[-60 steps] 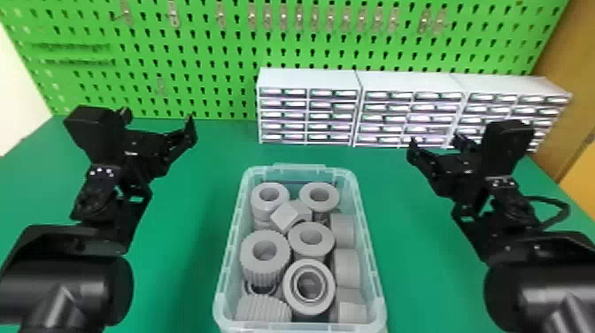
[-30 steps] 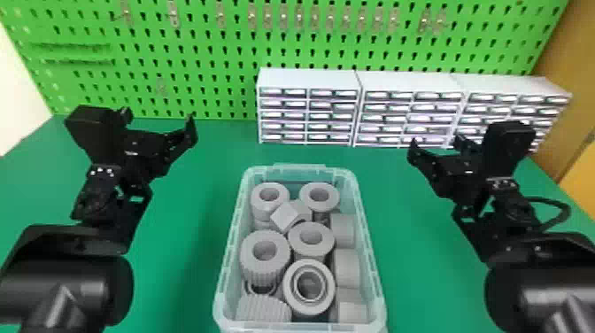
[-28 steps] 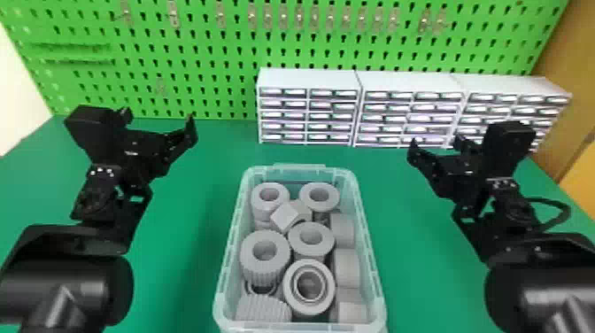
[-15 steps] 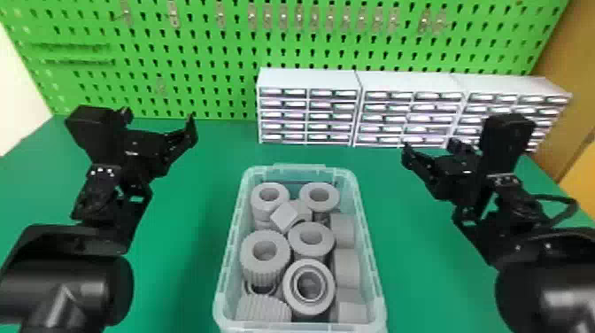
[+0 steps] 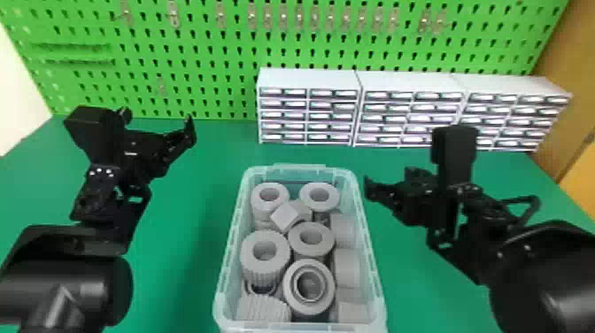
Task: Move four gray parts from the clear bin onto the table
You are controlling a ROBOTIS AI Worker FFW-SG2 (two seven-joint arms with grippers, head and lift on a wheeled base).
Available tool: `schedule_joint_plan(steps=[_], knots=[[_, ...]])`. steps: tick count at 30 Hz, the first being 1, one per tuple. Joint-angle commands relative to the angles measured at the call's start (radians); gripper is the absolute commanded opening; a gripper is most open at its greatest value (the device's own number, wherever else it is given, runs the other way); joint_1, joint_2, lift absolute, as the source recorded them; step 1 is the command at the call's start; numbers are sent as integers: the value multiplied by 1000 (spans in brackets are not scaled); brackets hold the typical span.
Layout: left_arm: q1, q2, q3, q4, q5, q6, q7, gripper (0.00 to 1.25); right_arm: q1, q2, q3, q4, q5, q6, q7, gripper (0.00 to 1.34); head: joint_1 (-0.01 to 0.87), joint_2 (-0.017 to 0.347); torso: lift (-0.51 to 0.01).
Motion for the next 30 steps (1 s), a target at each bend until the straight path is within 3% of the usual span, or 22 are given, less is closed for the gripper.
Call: schedule_joint_plan(steps=[1, 9, 21, 30], knots=[[-1, 0, 2, 0, 0, 0, -1, 1158, -25, -23, 60, -1, -41, 66, -4, 963, 686, 26, -50], [-5, 0, 2, 0, -2, 0, -1, 1158, -146, -39, 109, -7, -112, 324, -4, 963, 686, 26, -50], [-8, 0, -1, 0, -5, 2, -1, 1158, -260, -55, 219, -13, -137, 448, -4, 963, 686, 26, -50], [-15, -2, -3, 0, -6, 3, 1, 1158, -349, -43, 282, 28, -144, 560, 22, 963, 686, 26, -50]])
